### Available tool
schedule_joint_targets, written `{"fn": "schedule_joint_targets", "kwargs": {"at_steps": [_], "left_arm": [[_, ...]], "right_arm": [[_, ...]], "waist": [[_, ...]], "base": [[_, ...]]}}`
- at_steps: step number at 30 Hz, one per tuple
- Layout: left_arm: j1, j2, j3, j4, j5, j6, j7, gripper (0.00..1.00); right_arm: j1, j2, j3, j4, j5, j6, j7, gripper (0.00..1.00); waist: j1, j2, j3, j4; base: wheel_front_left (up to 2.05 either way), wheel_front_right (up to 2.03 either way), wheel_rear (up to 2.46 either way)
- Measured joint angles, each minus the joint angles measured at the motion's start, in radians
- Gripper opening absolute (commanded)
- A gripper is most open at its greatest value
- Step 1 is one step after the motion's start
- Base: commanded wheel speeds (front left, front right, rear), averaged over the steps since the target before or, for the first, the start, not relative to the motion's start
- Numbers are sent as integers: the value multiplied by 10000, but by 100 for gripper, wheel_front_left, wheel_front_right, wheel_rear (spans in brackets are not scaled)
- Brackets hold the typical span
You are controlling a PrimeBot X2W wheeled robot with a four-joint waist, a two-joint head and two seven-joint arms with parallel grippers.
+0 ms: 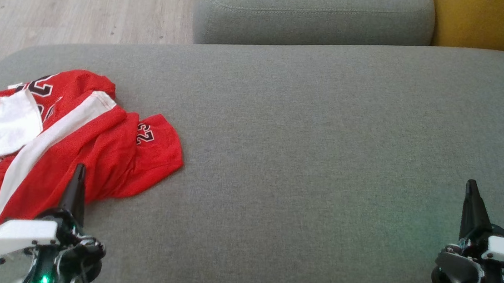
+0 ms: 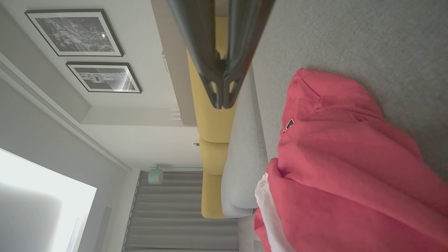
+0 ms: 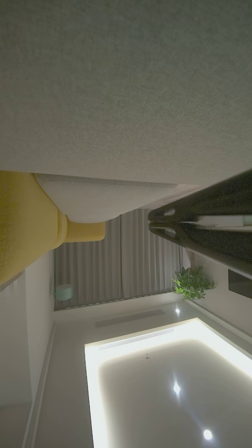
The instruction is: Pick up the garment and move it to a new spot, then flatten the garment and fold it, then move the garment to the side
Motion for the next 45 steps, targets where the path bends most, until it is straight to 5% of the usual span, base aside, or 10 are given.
{"fn": "schedule_joint_targets", "kwargs": {"at_steps": [45], "left_arm": [[0, 0, 0, 0, 0, 0, 0, 0]], "right_arm": [[0, 0, 0, 0, 0, 0, 0, 0]], "waist": [[0, 0, 0, 0]], "base": [[0, 0, 0]]}}
